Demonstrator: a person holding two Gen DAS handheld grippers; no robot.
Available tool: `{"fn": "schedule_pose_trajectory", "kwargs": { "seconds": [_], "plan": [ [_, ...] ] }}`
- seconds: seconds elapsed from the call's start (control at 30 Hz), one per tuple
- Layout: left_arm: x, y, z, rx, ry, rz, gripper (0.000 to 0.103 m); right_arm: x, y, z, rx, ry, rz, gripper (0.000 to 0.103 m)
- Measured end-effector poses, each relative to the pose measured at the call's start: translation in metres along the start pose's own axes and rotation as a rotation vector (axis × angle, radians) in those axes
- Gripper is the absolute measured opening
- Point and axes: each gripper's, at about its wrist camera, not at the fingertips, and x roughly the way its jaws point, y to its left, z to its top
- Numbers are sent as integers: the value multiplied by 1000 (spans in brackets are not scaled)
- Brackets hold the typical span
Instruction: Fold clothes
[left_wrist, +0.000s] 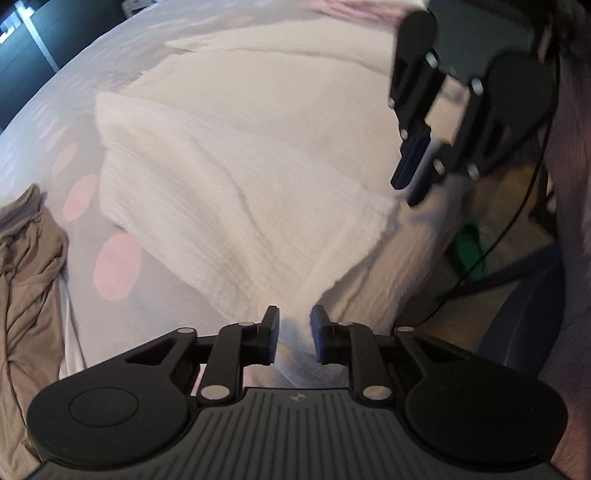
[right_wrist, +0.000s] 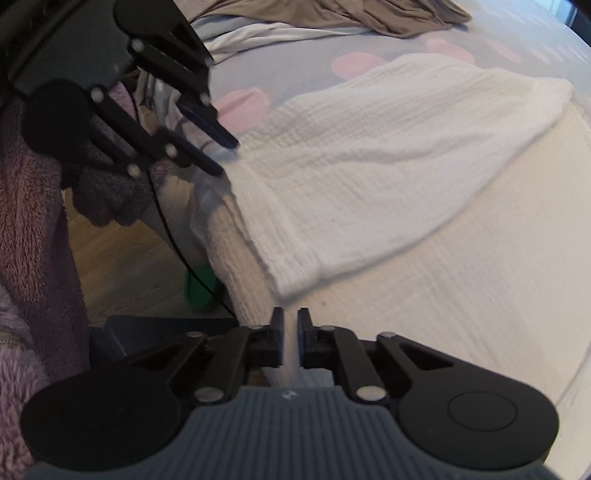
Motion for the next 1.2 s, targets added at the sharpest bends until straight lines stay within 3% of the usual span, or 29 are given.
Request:
{"fn": "schedule_pose_trajectory", "kwargs": {
  "seconds": [0.03,0.07,0.13,0.3,0.43,0.63,0.9,1.03,1.2],
  "plan": [
    [-7,9,2,-37,-24,-12,25,-4,-4,0,12,-6,-12,33],
    [-11,20,3,-67,-47,-19,27,-9,-9,0,24,-17,-24,37],
    [-17,41,5,-116,-80,-2,29,-19,-20,2,57,-45,-52,37],
    [6,94,11,-185,-55,167,29,-31,-52,19,156,-124,-162,36],
    [37,125,12,-193,-60,219,29,-33,-68,39,208,-158,-188,36],
    [69,137,22,-111,-109,183,29,-24,-83,77,241,-193,-198,36],
    [60,141,42,-122,-307,159,29,-7,-98,115,289,-264,-186,38],
    [68,138,48,-106,-319,150,29,-7,-105,130,334,-331,-148,43],
    [72,135,52,-111,-347,156,27,7,-112,146,372,-338,-121,43]
  ]
}}
